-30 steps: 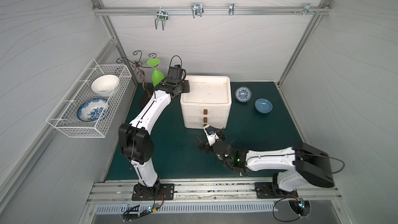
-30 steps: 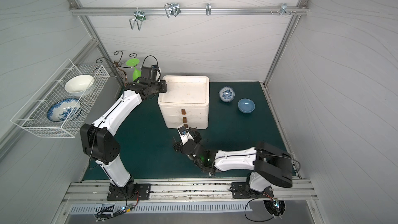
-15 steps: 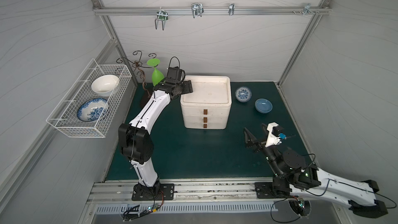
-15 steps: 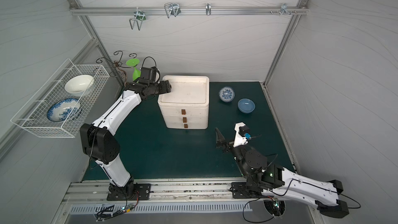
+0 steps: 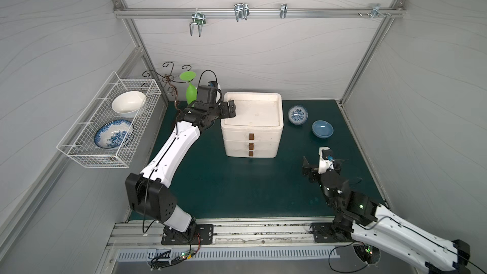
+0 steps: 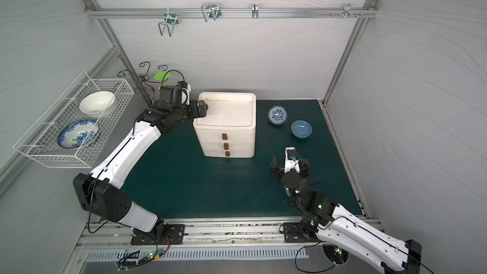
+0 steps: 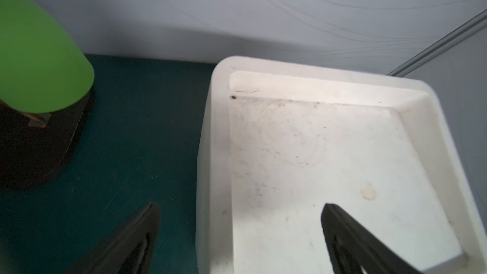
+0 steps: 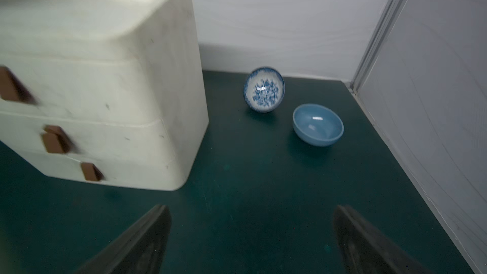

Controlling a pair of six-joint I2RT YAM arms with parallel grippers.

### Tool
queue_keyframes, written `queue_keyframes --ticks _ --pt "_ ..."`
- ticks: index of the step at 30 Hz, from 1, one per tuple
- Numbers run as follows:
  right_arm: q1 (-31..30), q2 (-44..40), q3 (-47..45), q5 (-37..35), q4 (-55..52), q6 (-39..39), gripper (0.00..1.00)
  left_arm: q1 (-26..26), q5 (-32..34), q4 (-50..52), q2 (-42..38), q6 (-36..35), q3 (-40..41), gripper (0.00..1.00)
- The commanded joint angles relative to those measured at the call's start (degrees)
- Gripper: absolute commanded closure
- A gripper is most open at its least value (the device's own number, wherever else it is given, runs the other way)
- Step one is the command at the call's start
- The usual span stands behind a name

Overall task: Put the paint cans in the drawer according to color
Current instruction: Reset both arms

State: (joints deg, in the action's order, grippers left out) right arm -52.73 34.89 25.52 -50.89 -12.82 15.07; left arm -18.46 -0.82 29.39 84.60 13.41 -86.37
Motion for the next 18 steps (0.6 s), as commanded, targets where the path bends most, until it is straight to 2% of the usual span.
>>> queue_keyframes --ticks 1,3,6,9,12,16,18 --pt "10.24 7.91 2.25 11.77 3.13 5.19 0.01 -2.87 3.22 -11.37 -5.92 -7.33 5.23 0.0" --pt "16.93 11.23 0.83 17.06 9.31 3.82 0.01 -4.53 5.74 -16.06 -9.74 -10.57 9.36 0.0" --pt "23.75 11.89 -4.2 22.89 23.06 -2.92 0.01 -6.18 9.35 -21.52 -14.33 -13.69 14.35 0.0" --pt "28.22 10.59 -9.06 20.82 32.85 -7.5 0.01 -6.41 11.45 -26.41 -17.61 -14.86 18.32 0.0" --pt "32.8 9.57 -12.43 18.06 36.24 -10.92 0.01 -6.4 14.31 -30.28 -19.63 -15.57 21.49 0.0" --pt "39.02 12.04 -18.62 21.88 41.53 -3.97 0.01 -6.41 16.74 -33.72 -20.66 -16.86 24.11 0.0" --pt "40.58 15.3 -19.17 19.96 46.36 -1.56 0.01 -6.39 17.78 -34.17 -20.7 -17.23 24.57 0.0"
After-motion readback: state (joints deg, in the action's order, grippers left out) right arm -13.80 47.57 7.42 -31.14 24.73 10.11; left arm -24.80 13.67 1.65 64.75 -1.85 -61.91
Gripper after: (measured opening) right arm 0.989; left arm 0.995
